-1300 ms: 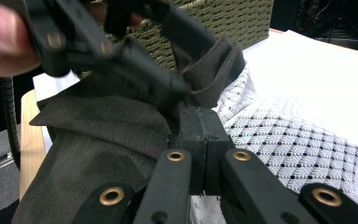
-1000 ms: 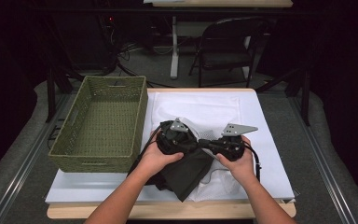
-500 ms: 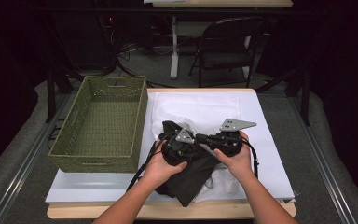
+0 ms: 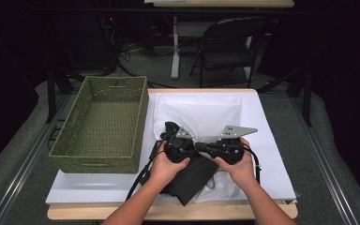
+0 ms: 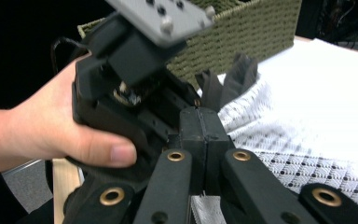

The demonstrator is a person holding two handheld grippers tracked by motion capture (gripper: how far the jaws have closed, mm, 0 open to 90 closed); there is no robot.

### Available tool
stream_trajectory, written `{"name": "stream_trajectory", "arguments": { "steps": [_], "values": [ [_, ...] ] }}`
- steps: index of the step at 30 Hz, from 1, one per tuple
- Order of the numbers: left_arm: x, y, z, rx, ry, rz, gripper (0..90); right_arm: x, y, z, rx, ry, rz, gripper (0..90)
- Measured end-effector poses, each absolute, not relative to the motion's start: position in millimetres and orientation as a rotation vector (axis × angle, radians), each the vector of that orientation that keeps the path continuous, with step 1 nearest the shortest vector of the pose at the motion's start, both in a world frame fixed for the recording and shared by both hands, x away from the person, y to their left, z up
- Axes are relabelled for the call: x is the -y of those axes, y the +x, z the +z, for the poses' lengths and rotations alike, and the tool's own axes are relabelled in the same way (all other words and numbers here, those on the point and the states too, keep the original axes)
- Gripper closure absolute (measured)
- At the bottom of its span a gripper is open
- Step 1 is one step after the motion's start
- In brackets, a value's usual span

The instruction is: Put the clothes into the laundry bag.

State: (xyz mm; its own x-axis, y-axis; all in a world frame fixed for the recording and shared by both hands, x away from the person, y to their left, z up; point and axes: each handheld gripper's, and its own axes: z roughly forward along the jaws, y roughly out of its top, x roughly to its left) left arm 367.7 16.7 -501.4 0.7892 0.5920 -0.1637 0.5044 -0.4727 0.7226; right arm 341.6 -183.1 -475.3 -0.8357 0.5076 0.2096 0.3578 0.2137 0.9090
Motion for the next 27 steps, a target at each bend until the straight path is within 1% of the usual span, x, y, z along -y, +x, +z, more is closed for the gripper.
{"name": "stream_trajectory", "arguments": {
  "steps": [2, 4, 6, 7, 8, 12, 15, 20, 27],
  "values": [
    [-18, 367, -498, -0.803, 2.162, 0.136, 78.4, 186, 343, -479, -2.337, 0.853, 1.673, 90.0],
    [-21, 363, -491, -0.777, 2.159, 0.138, 74.2, 190, 345, -481, -2.324, 0.872, 1.678, 90.0],
    [-24, 360, -484, -0.772, 2.159, 0.135, 66.7, 194, 346, -482, -2.321, 0.879, 1.669, 90.0],
    [-24, 360, -484, -0.772, 2.159, 0.135, 63.7, 194, 346, -482, -2.321, 0.879, 1.669, 90.0],
    [-30, 356, -475, -0.756, 2.149, 0.135, 62.2, 196, 347, -482, -2.316, 0.886, 1.668, 90.0],
    [-48, 355, -455, -0.757, 2.135, 0.194, 55.4, 198, 347, -482, -2.314, 0.886, 1.66, 90.0],
    [-63, 361, -445, -0.806, 2.11, 0.266, 52.5, 198, 347, -481, -2.313, 0.882, 1.659, 90.0],
    [-81, 380, -440, -0.88, 2.088, 0.347, 48.3, 198, 346, -481, -2.316, 0.879, 1.652, 90.0],
    [-79, 405, -451, -0.947, 2.113, 0.354, 43.5, 199, 345, -480, -2.308, 0.882, 1.665, 90.0]
  ]
}}
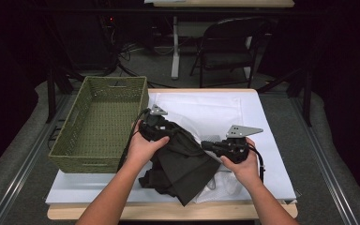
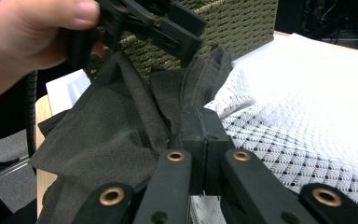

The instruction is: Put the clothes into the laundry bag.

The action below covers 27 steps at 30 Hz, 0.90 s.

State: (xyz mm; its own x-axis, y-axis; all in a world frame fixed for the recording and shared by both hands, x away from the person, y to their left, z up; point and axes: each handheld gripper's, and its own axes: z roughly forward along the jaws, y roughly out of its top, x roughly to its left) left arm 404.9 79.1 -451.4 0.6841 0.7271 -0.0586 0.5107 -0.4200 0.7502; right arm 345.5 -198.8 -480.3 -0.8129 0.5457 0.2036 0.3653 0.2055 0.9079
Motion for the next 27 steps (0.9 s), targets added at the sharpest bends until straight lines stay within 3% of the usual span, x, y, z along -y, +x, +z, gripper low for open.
{"name": "stream_trajectory", "arguments": {
  "steps": [22, 27],
  "values": [
    [-76, 428, -469, -0.884, 2.131, 0.239, 39.5, 202, 347, -479, -2.291, 0.881, 1.68, 90.0],
    [-74, 428, -474, -0.85, 2.14, 0.138, 64.2, 202, 347, -479, -2.294, 0.888, 1.683, 90.0]
  ]
}}
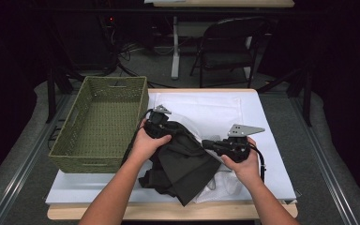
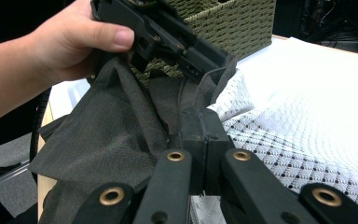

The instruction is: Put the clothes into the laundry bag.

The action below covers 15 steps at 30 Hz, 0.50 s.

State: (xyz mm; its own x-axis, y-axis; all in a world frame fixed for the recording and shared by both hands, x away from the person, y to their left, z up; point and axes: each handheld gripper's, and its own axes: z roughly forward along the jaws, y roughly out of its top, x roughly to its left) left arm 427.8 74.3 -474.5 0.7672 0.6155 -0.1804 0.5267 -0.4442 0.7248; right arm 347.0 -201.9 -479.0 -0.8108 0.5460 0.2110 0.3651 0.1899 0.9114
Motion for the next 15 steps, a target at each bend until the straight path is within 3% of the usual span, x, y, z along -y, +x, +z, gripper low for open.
{"name": "stream_trajectory", "arguments": {
  "steps": [6, 15],
  "values": [
    [-74, 424, -474, -0.849, 2.145, 0.117, 80.8, 202, 348, -479, -2.29, 0.89, 1.687, 90.0],
    [-69, 403, -469, -0.798, 2.167, 0.122, 83.9, 204, 350, -477, -2.269, 0.891, 1.696, 90.0]
  ]
}}
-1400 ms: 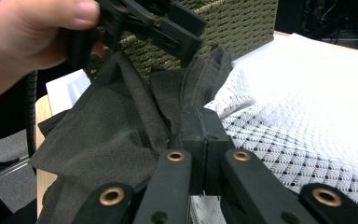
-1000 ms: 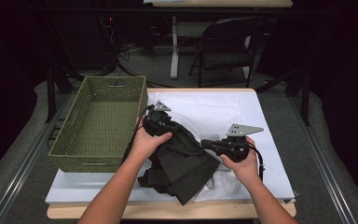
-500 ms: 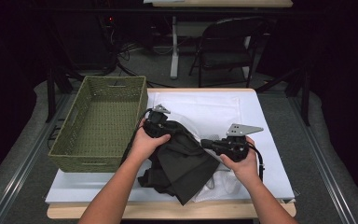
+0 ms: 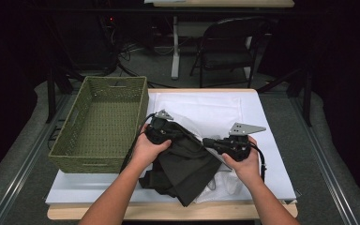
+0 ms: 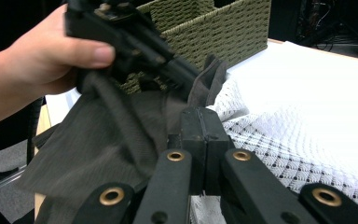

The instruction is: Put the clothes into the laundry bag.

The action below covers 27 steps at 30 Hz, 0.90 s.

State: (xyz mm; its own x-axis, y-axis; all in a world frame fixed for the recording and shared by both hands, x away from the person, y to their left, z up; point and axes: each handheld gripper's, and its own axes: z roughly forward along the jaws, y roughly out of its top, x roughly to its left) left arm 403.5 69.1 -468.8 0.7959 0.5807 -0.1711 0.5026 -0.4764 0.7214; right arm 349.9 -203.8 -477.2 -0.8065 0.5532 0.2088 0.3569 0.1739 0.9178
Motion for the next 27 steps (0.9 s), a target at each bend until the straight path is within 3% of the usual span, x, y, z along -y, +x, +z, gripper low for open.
{"name": "stream_trajectory", "arguments": {
  "steps": [10, 20, 27],
  "values": [
    [-51, 377, -471, -0.715, 2.205, 0.107, 84.0, 197, 354, -472, -2.243, 0.887, 1.739, 90.0],
    [-42, 378, -493, -0.801, 2.189, 0.121, 84.0, 184, 347, -469, -2.285, 0.854, 1.796, 90.0],
    [-49, 378, -487, -0.839, 2.147, 0.178, 81.9, 185, 338, -476, -2.349, 0.835, 1.756, 90.0]
  ]
}}
